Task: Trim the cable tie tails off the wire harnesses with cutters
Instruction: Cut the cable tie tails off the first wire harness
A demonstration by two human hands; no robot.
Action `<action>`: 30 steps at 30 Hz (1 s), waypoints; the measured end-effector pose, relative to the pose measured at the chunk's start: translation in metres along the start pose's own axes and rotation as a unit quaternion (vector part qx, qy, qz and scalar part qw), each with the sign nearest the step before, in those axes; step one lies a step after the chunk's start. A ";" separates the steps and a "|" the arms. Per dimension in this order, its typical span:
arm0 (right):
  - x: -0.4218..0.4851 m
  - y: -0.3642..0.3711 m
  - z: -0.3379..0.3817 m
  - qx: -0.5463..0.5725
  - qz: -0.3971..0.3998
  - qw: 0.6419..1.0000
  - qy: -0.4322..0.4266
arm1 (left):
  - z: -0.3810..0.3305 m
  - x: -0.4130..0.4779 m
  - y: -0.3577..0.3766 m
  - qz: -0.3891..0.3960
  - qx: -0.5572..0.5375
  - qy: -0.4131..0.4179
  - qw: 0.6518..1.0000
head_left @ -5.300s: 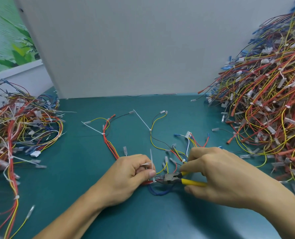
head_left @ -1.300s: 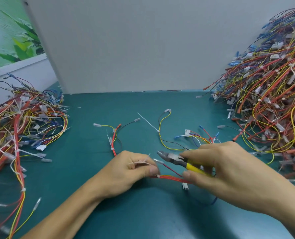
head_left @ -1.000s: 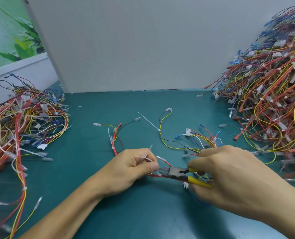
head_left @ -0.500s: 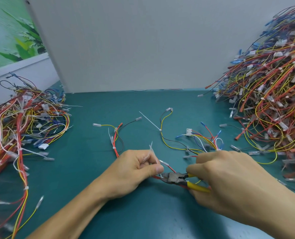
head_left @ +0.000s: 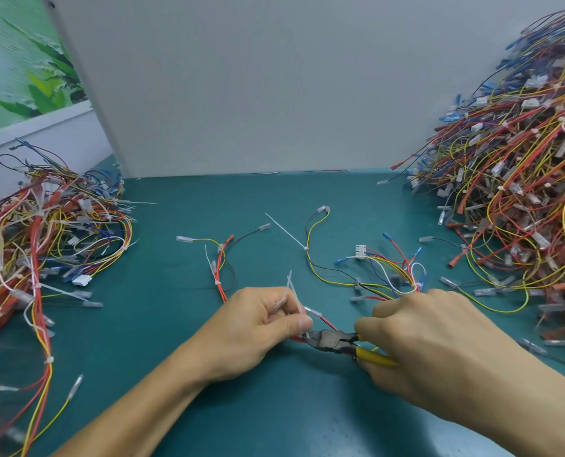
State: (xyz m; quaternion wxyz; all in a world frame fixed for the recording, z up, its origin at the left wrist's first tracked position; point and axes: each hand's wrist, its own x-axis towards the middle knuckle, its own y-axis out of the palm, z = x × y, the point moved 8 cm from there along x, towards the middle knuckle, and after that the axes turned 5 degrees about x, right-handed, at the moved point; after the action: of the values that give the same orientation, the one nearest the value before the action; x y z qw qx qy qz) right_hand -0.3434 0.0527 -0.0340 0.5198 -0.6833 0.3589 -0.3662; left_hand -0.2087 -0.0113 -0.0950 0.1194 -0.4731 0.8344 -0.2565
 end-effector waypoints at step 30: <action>0.048 0.045 0.046 0.228 0.000 0.970 0.078 | 0.027 -0.044 -0.165 -0.360 0.077 -0.002 0.930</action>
State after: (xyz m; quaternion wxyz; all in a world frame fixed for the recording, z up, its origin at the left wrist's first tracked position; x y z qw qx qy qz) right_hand -0.2852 0.0224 -0.0803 0.6324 -0.5160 0.3050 -0.4907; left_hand -0.0532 -0.0517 -0.0301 0.0570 -0.7316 0.5856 -0.3444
